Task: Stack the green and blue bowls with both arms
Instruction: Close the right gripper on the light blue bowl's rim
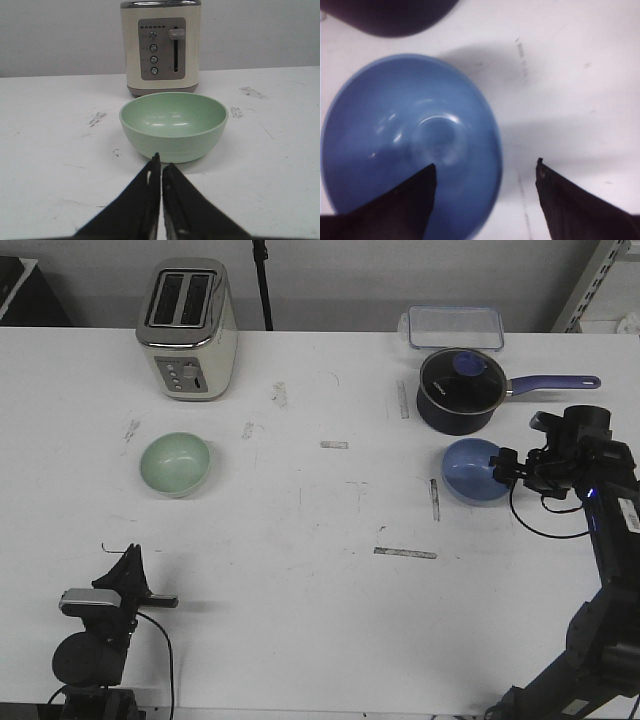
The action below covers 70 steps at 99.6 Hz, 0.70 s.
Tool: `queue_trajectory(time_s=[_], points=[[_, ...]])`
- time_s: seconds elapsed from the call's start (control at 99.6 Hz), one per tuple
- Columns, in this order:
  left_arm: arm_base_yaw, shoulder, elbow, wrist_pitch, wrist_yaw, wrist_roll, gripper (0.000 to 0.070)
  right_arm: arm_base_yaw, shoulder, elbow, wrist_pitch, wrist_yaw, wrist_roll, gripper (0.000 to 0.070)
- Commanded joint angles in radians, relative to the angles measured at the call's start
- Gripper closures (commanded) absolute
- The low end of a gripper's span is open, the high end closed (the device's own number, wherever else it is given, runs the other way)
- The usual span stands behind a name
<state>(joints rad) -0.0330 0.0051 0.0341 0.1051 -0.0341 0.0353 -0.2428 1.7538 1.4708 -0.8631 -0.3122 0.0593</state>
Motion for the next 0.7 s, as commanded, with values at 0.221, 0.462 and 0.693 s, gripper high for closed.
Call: queue_trajectory(time_s=[0.221, 0.462, 0.693], points=[[0.001, -0.002, -0.023, 0.016, 0.001, -0.005, 0.0698, -0.002, 0.101, 0.022, 0.045, -0.006, 0.005, 0.0268], [0.001, -0.002, -0.023, 0.016, 0.001, -0.005, 0.0698, 0.002, 0.132, 0.022, 0.076, -0.033, 0.019, 0.0417], [0.001, -0.002, -0.023, 0.016, 0.001, -0.005, 0.0698, 0.002, 0.132, 0.022, 0.082, -0.034, 0.023, 0.0655]])
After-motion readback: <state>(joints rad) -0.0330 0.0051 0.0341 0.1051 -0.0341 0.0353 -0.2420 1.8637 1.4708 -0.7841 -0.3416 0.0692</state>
